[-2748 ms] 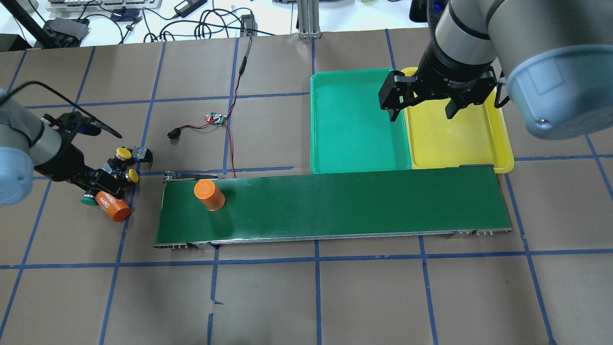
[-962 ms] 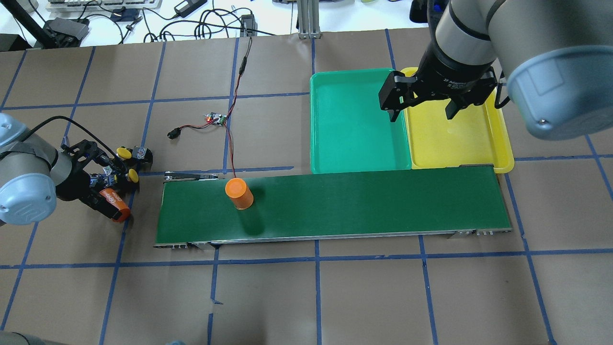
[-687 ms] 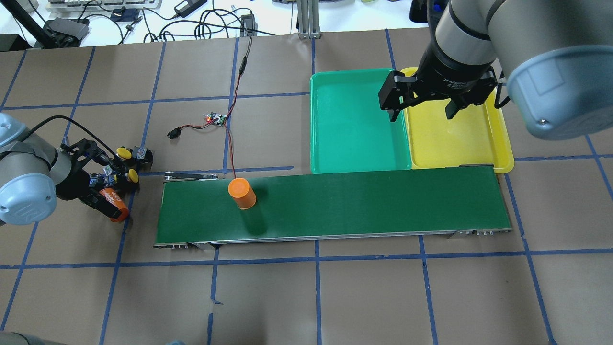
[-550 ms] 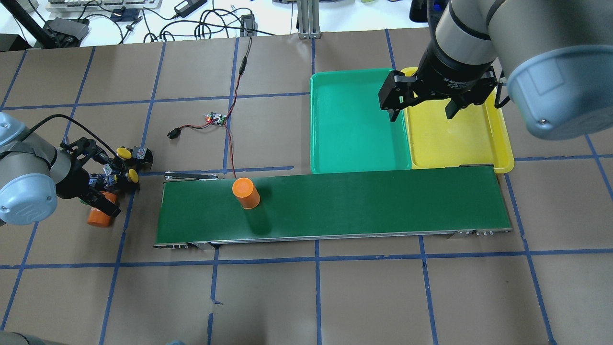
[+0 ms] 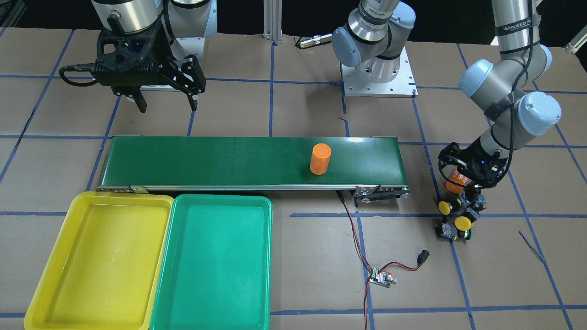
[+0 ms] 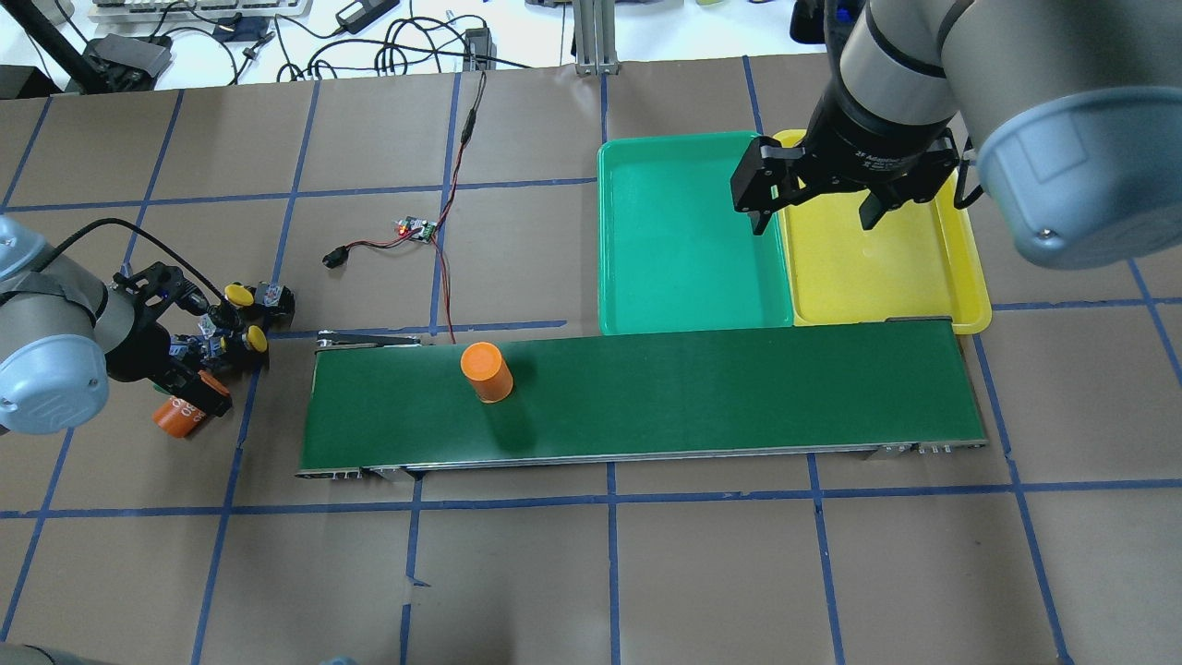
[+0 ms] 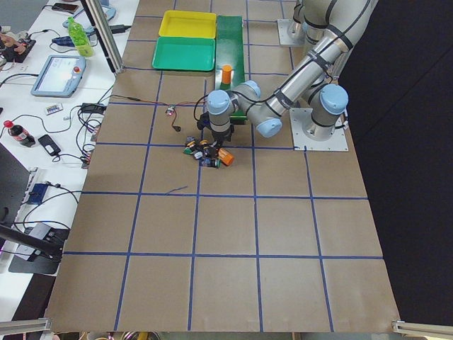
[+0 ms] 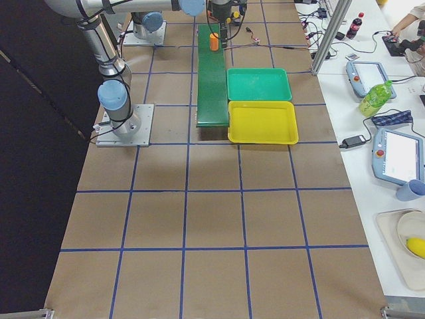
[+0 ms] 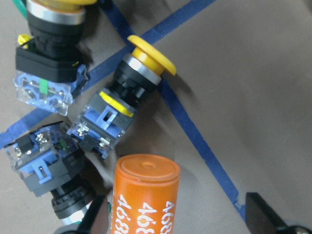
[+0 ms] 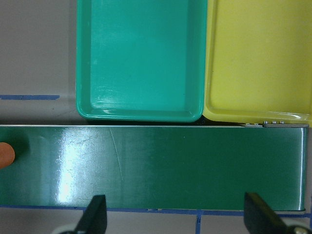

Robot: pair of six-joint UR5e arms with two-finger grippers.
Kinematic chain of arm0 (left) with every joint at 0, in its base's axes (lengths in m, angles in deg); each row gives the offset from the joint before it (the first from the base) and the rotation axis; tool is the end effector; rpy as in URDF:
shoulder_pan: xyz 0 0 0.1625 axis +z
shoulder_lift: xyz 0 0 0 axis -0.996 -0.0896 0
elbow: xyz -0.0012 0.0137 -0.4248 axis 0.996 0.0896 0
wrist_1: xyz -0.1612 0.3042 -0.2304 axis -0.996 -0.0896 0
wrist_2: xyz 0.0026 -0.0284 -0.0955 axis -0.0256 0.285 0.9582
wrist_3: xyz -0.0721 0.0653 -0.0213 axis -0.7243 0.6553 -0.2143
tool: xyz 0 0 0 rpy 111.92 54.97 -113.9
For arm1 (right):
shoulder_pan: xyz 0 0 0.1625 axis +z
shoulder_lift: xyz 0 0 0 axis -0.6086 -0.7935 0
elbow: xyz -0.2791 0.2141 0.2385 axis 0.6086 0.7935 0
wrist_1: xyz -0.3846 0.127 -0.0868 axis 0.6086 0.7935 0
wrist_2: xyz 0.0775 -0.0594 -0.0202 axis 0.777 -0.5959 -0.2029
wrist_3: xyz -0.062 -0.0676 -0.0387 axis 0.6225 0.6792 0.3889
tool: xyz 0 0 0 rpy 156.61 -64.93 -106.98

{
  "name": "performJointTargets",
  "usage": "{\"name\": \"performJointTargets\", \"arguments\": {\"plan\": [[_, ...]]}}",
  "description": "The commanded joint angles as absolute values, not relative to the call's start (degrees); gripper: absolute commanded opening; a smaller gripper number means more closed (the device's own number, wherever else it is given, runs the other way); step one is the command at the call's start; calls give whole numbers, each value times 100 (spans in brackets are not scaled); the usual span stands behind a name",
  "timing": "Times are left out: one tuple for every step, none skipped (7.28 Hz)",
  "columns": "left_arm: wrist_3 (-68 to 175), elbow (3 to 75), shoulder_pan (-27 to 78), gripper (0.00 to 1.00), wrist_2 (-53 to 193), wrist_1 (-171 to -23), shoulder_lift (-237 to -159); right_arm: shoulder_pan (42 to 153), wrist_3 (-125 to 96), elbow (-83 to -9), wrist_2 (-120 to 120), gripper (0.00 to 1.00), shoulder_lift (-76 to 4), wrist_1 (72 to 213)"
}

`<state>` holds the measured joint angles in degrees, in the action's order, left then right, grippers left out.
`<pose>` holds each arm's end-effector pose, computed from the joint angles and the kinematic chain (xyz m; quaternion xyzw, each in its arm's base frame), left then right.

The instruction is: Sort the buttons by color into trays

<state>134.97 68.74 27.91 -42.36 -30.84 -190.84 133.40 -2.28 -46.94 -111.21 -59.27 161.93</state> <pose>0.1461 -0.4660 0.2007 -0.2905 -0.9563 -0.0270 0.0205 0.1854 -0.4597 0.4950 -0.0134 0.9984 -0.0501 0.0237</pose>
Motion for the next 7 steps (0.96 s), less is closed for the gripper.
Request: {"name": "performJointTargets", "arguments": {"plan": [[13417, 6921, 2790, 98, -4238, -3057, -19202, 13346, -228, -4703, -11120, 100, -5929, 16193], [13425, 6860, 2790, 87, -4264, -3057, -19272, 13329, -228, -4694, -11129, 100, -5929, 16184], [13417, 6860, 2790, 33, -4291, -3057, -19290, 13329, -228, -4694, -11121, 100, -5929, 16184], [13416, 6860, 2790, 0, -4291, -3057, -19291, 13329, -228, -4703, -11120, 100, -5929, 16193], [13164, 6851, 2799, 0, -4265, -3049, -19256, 13329, -228, -4703, -11120, 100, -5929, 16193], [13031, 6851, 2799, 0, -4273, -3049, -19134, 13320, -228, -4703, -11120, 100, -5929, 16193], [12569, 6807, 2791, 0, -4273, -3057, -19063, 13320, -228, -4703, -11120, 100, -5920, 16193]]}}
